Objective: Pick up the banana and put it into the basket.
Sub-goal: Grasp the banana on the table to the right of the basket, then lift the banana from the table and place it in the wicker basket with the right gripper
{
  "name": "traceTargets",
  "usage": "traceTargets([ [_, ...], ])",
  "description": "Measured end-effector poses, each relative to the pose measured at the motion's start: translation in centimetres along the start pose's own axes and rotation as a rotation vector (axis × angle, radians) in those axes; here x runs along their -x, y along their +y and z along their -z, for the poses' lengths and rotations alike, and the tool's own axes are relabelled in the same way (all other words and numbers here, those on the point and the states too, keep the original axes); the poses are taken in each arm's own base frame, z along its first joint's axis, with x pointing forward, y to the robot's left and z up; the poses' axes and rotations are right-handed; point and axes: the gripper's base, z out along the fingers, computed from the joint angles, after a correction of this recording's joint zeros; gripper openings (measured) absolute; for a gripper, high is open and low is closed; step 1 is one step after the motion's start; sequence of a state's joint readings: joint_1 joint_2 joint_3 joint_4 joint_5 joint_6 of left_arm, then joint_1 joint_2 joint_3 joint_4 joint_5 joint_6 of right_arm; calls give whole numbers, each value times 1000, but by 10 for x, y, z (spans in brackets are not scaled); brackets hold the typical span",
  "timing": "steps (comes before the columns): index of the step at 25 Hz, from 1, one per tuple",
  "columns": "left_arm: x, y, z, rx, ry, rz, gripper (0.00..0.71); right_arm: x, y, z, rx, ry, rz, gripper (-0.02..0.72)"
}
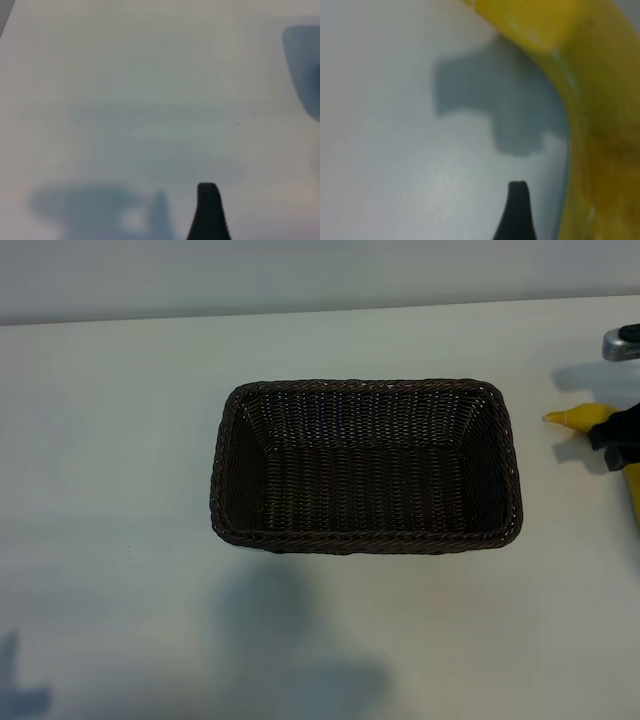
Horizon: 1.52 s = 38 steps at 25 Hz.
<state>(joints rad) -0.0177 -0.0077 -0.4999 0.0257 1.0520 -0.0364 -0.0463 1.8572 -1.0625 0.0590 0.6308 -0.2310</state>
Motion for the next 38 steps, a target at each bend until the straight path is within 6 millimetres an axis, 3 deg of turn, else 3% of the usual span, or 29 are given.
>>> traceTargets([
  [10, 0, 0, 0, 0, 0, 0, 564, -1, 0, -13, 2, 19, 0, 591],
  [12, 0, 0, 0, 0, 0, 0, 564, -1, 0, -13, 2, 19, 0, 561],
  [16, 0, 0, 0, 0, 0, 0, 564, -1, 0, -13, 2, 18, 0, 414],
  [23, 0, 0, 0, 0, 0, 1, 564, 2, -2, -7, -1, 58, 16, 414],
  [26, 0, 0, 0, 0, 0, 2, 564, 16, -4, 13, -5, 83, 26, 414],
  [34, 0, 0, 0, 0, 0, 2, 564, 54, -5, 114, 1, -39, 18, 414],
  [38, 0, 0, 0, 0, 0, 2, 564, 60, 2, 132, 67, -81, 7, 414],
])
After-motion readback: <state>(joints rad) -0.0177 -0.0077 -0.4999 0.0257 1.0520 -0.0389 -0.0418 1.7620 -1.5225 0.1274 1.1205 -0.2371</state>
